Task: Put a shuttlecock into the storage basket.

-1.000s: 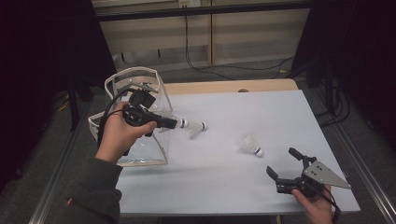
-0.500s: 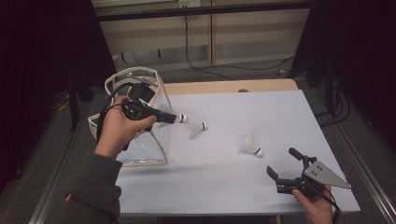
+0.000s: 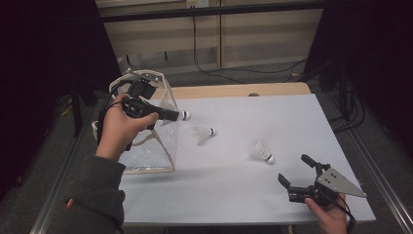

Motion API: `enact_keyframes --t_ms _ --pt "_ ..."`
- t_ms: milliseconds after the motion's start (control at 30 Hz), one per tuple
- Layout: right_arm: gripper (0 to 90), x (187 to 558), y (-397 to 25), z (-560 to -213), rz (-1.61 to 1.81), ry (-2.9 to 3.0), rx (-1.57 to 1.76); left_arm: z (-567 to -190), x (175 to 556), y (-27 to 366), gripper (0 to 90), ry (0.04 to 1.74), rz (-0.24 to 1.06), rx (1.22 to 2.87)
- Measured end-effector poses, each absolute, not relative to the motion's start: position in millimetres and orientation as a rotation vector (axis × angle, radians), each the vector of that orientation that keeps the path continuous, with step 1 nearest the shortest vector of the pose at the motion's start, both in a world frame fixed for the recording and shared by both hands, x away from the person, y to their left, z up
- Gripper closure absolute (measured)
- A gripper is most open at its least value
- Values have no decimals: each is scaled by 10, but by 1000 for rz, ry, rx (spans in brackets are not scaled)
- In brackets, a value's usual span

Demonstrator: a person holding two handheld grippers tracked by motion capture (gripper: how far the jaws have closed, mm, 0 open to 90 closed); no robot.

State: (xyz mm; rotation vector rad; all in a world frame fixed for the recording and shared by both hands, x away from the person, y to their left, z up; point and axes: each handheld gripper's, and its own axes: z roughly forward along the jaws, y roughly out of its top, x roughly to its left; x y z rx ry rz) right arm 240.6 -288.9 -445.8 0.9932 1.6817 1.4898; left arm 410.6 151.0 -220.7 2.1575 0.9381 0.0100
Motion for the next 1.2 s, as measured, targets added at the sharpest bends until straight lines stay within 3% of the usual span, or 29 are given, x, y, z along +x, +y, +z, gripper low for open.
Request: enact_keyframes --t_ms 1200 --pt "6 2402 -2901 -4454 1491 1678 999 -2040 4219 1643 897 988 68 2132"
